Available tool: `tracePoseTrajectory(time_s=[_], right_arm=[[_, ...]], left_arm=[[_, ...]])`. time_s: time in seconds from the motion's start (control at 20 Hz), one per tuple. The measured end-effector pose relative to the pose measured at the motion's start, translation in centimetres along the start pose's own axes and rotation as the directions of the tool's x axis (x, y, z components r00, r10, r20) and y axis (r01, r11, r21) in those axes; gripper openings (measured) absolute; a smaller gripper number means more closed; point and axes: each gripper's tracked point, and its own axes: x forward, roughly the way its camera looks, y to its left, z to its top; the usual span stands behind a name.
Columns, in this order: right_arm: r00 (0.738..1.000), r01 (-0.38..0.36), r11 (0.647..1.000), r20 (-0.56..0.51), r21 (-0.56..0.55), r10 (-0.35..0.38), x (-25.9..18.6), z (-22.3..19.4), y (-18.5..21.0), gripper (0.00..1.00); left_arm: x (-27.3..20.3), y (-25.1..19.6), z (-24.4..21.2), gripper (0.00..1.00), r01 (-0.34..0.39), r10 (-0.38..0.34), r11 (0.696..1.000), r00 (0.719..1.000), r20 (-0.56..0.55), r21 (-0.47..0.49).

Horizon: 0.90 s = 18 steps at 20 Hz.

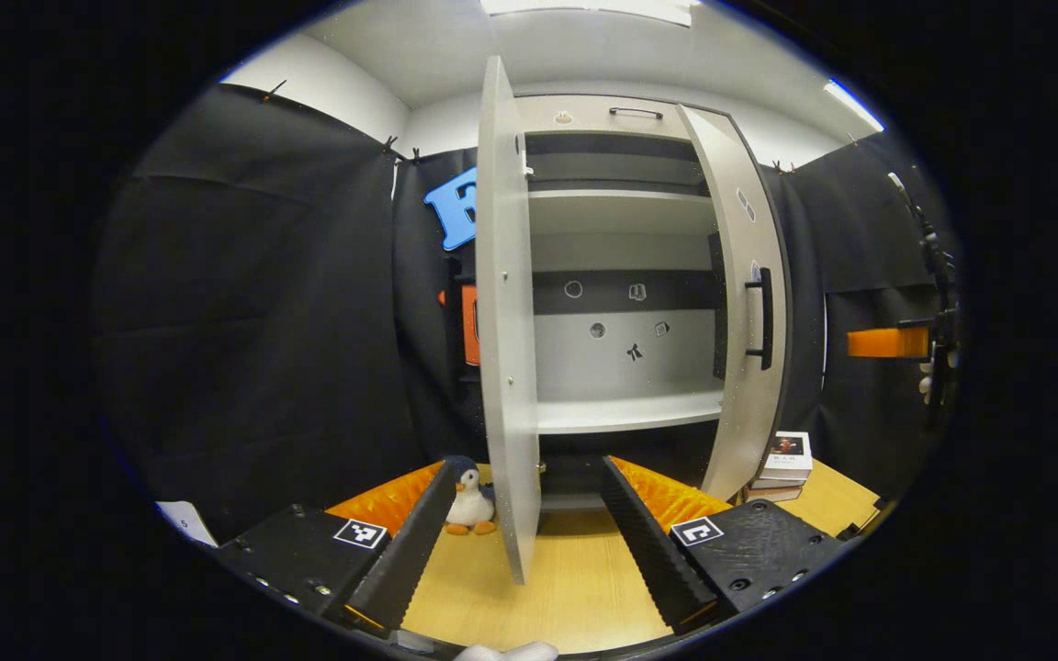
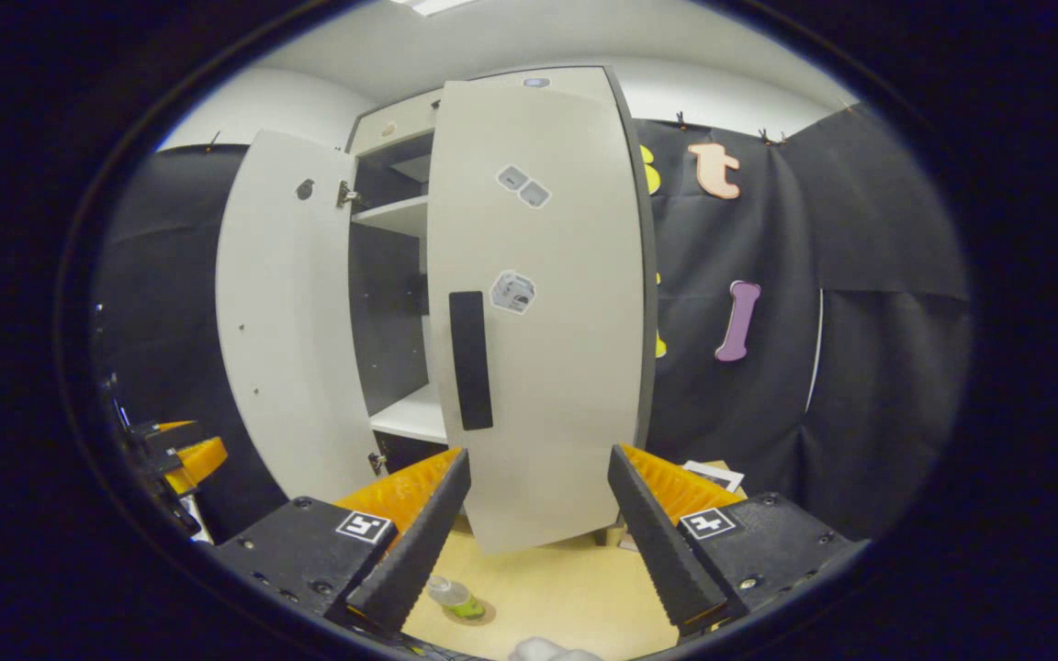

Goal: Grasp the bottle in the cabinet with the left hand and place it on the coaster, then close the right door with the right hand and the left door with the left hand.

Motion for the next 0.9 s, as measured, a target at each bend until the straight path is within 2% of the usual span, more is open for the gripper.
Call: tracePoseTrajectory(time_s=[0.1, 0.15, 0.25, 0.3, 0.4, 0.45, 0.5, 0.55, 0.6, 0.65, 0.7, 0.75, 0.8, 0.85, 0.9], right_arm=[[1.0, 0.022, 1.0, -0.016, 0.005, -0.022, -1.0, -1.1, 0.0, 0.95], [0.999, 0.037, 0.999, -0.021, 0.0, -0.037, -1.7, -1.5, -0.2, 0.99], [0.998, 0.063, 0.998, -0.022, -0.009, -0.063, -2.8, -2.2, -0.3, 0.99], [0.997, 0.07, 0.997, -0.028, -0.011, -0.07, -3.2, -2.5, -0.3, 0.95], [0.996, 0.082, 0.997, -0.041, -0.009, -0.082, -4.1, -3.1, -0.3, 0.95], [0.995, 0.09, 0.996, -0.046, -0.005, -0.09, -4.6, -3.3, -0.3, 0.99], [0.994, 0.097, 0.995, -0.047, -0.003, -0.097, -5.0, -3.4, -0.4, 0.95], [0.993, 0.106, 0.994, -0.05, -0.004, -0.106, -5.3, -3.4, -0.5, 0.99], [0.992, 0.112, 0.994, -0.051, -0.005, -0.112, -5.7, -3.3, -0.5, 0.95], [0.992, 0.116, 0.993, -0.052, -0.008, -0.116, -5.9, -3.3, -0.5, 0.95], [0.991, 0.12, 0.993, -0.053, -0.012, -0.121, -6.2, -3.2, -0.6, 0.99], [0.991, 0.126, 0.992, -0.052, -0.015, -0.126, -6.4, -3.3, -0.7, 0.95], [0.99, 0.129, 0.992, -0.05, -0.017, -0.13, -6.6, -3.1, -0.7, 0.99], [0.99, 0.128, 0.992, -0.05, -0.016, -0.129, -6.7, -3.1, -0.6, 0.95], [0.991, 0.127, 0.992, -0.05, -0.014, -0.128, -6.7, -3.1, -0.5, 0.95]], left_arm=[[0.9, 2.5, 0.4, 0.96, -0.029, 0.029, 1.0, 1.0, 0.004, 0.005], [1.3, 3.9, 0.6, 0.96, -0.049, 0.049, 0.999, 0.999, 0.006, 0.003], [2.1, 6.5, 1.1, 0.96, -0.087, 0.087, 0.996, 0.996, 0.013, 0.004], [2.4, 7.9, 1.4, 0.96, -0.107, 0.107, 0.994, 0.994, 0.02, 0.007], [3.6, 10.5, 2.1, 0.96, -0.147, 0.146, 0.989, 0.989, 0.033, 0.013], [4.2, 11.6, 2.4, 0.96, -0.167, 0.166, 0.986, 0.985, 0.039, 0.013], [4.8, 12.4, 2.7, 0.96, -0.18, 0.179, 0.984, 0.983, 0.046, 0.009], [5.5, 13.2, 3.2, 0.96, -0.19, 0.189, 0.982, 0.98, 0.053, 0.002], [6.1, 13.9, 3.6, 0.96, -0.196, 0.196, 0.981, 0.979, 0.054, -0.005], [6.9, 14.5, 3.9, 0.96, -0.198, 0.198, 0.98, 0.979, 0.052, -0.01], [7.5, 14.8, 4.3, 0.96, -0.201, 0.201, 0.98, 0.978, 0.054, -0.012], [8.0, 15.1, 4.8, 0.96, -0.204, 0.204, 0.979, 0.977, 0.059, -0.015], [8.7, 15.0, 5.3, 0.96, -0.197, 0.197, 0.98, 0.978, 0.067, -0.019], [9.3, 14.7, 5.8, 0.96, -0.19, 0.191, 0.982, 0.978, 0.079, -0.021], [9.8, 14.3, 6.2, 0.96, -0.185, 0.186, 0.982, 0.979, 0.085, -0.024]])
